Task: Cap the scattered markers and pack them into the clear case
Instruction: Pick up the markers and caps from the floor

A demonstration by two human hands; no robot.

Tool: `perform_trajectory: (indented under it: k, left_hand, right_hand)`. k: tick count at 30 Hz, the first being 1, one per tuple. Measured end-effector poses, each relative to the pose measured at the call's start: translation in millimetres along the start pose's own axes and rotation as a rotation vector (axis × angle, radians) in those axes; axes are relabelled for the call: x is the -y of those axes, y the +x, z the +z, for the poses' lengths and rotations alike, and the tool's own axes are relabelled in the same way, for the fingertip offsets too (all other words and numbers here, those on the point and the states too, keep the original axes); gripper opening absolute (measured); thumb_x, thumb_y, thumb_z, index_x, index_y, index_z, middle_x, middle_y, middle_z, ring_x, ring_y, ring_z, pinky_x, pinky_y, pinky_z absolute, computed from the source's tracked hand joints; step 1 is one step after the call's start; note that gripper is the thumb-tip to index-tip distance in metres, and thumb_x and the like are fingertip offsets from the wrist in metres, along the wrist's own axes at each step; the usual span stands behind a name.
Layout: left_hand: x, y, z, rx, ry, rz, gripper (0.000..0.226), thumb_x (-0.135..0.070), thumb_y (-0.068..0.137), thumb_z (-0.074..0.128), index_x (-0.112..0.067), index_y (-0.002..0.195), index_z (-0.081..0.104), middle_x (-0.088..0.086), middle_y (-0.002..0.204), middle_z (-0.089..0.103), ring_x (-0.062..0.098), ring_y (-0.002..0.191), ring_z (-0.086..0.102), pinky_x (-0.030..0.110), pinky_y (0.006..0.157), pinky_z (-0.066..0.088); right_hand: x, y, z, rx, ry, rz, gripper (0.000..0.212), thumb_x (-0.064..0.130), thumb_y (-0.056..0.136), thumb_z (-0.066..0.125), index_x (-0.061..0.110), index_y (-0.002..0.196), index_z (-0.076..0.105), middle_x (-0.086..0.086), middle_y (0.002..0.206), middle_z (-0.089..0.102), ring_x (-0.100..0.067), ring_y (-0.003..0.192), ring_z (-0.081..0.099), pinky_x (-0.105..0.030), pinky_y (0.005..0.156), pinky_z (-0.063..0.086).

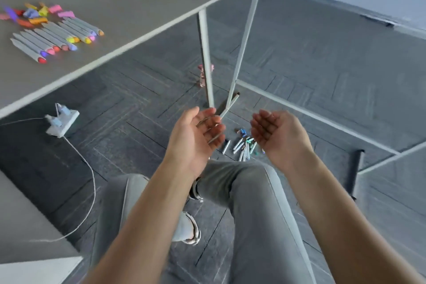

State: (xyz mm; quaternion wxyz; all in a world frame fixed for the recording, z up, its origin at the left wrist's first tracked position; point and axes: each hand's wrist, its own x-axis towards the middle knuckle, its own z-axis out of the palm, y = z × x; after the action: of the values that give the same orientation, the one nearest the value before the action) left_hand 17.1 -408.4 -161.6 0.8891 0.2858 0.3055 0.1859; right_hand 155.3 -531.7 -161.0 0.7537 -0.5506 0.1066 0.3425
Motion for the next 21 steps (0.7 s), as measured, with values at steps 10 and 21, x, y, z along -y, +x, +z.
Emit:
perform_trajectory:
  k: [10, 21]
  left_hand:
    - [80, 22, 35, -0.022, 0.081, -0.116, 0.033, -0.032, 0.105, 0.044, -0.011, 0.093, 0.066, 0.004, 0.073, 0.065, 0.019, 0.067, 0.061, 0.034, 0.072, 0.049]
    - [132, 107, 96, -0.079, 0.167, -0.161, 0.029, -0.027, 0.103, 0.043, -0.012, 0.091, 0.065, 0.002, 0.071, 0.065, 0.019, 0.066, 0.062, 0.032, 0.067, 0.048]
  right_hand:
    - [11, 8, -82, -0.1, 0.013, -0.034, 0.023, 0.01, 0.096, 0.048, 0.006, 0.087, 0.069, -0.012, 0.083, 0.076, -0.022, 0.069, 0.071, -0.033, 0.07, 0.06]
    - [25, 91, -136, -0.154, -0.002, 0.089, 0.033, 0.014, 0.102, 0.047, 0.008, 0.075, 0.065, -0.011, 0.077, 0.073, -0.021, 0.065, 0.068, -0.034, 0.072, 0.056]
